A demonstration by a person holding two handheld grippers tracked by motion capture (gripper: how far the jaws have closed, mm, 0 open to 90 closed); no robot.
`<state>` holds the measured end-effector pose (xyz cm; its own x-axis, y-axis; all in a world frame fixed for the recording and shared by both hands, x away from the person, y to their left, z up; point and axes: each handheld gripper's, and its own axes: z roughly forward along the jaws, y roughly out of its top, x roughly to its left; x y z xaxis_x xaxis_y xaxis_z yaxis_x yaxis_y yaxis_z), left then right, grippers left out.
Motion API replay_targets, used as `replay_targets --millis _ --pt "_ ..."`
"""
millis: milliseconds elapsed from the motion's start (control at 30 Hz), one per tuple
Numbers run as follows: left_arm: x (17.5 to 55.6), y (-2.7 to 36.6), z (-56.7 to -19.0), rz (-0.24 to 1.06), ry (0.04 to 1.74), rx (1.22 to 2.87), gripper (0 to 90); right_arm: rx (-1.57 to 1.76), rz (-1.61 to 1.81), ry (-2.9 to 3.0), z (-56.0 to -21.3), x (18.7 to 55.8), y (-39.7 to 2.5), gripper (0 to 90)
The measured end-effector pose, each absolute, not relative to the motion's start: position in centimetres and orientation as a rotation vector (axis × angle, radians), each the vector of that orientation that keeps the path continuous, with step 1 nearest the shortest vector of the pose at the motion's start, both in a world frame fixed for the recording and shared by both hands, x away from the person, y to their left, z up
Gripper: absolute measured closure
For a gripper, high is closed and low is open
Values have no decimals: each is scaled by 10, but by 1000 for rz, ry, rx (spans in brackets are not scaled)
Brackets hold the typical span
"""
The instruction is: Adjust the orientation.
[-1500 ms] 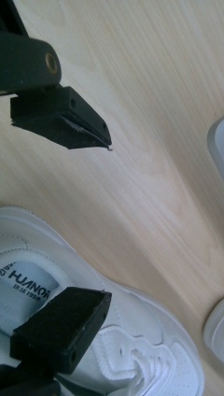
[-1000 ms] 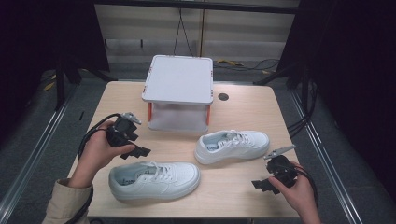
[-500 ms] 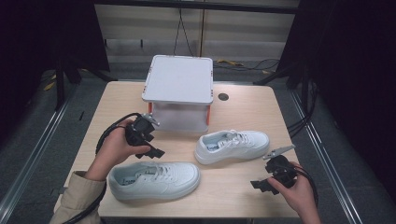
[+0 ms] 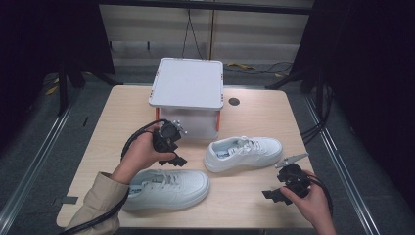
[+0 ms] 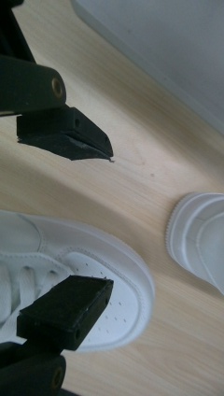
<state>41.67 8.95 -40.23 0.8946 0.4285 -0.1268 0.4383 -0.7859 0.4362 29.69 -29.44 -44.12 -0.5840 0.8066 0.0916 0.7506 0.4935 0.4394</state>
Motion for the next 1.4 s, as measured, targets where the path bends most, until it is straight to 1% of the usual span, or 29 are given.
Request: replay_targets --millis 100,133,167,200,233,333,433,467,533,567,667,733,767,867,900,933,967,1000,1033,1100,1167,1233,1267,1300,1333,1367,1400 --pt "418 91 -411 -1 632 2592 333 1368 669 2607 -442 297 -295 141" --pt "420 91 -418 26 641 2585 372 1368 666 2609 -442 297 -295 141" --pt "421 90 -422 35 651 2589 384 1366 667 2609 -442 297 -295 141" --pt "421 89 -425 25 658 2600 395 1368 667 2607 -442 297 -295 141" --pt "421 89 -425 25 658 2600 428 1365 664 2607 -442 297 -294 140" --pt "421 83 -438 -1 645 2639 436 1356 663 2613 -443 297 -292 141" --pt "420 83 -439 5 645 2630 447 1350 653 2616 -444 297 -292 141" --pt "420 83 -439 1 642 2627 472 1349 648 2623 -445 298 -291 141" --pt "419 83 -439 4 633 2625 478 1346 645 2626 -446 298 -290 141" --pt "418 83 -439 2 621 2628 512 1345 640 2632 -446 298 -289 141" --pt "416 82 -438 0 608 2624 549 1339 638 2633 -446 298 -288 141" --pt "416 82 -439 -25 618 2608 561 1339 640 2633 -446 299 -287 141" --pt "416 83 -439 -36 602 2612 604 1337 640 2632 -447 299 -287 141" --pt "413 81 -438 -39 587 2618 602 1340 635 2637 -447 298 -287 141" --pt "413 81 -438 -39 587 2618 628 1340 635 2637 -447 298 -287 141" --pt "411 79 -439 -83 573 2610 633 1345 634 2636 -447 298 -287 141" --pt "411 79 -439 -83 573 2610 628 1345 634 2636 -447 298 -287 141" --pt "410 78 -439 -109 561 2610 628 1344 635 2635 -447 298 -288 141" --pt "409 77 -440 -116 553 2618 559 1343 634 2635 -448 299 -288 141" --pt "407 72 -437 -58 516 2651 540 1341 633 2633 -448 299 -289 141" --pt "408 68 -432 -96 534 2631 468 1347 633 2629 -447 299 -290 141" --pt "409 65 -429 -108 532 2628 456 1348 637 2627 -447 299 -291 141" --pt "408 56 -421 -82 507 2649 435 1349 636 2628 -447 299 -291 141" --pt "408 56 -421 -82 507 2649 424 1349 636 2628 -447 299 -291 141" --pt "408 44 -412 -75 483 2638 409 1350 641 2626 -447 299 -292 141" --pt "408 44 -412 -75 483 2638 399 1351 643 2625 -447 299 -292 141" --pt "408 31 -402 -52 433 2638 399 1355 645 2625 -447 299 -293 141"
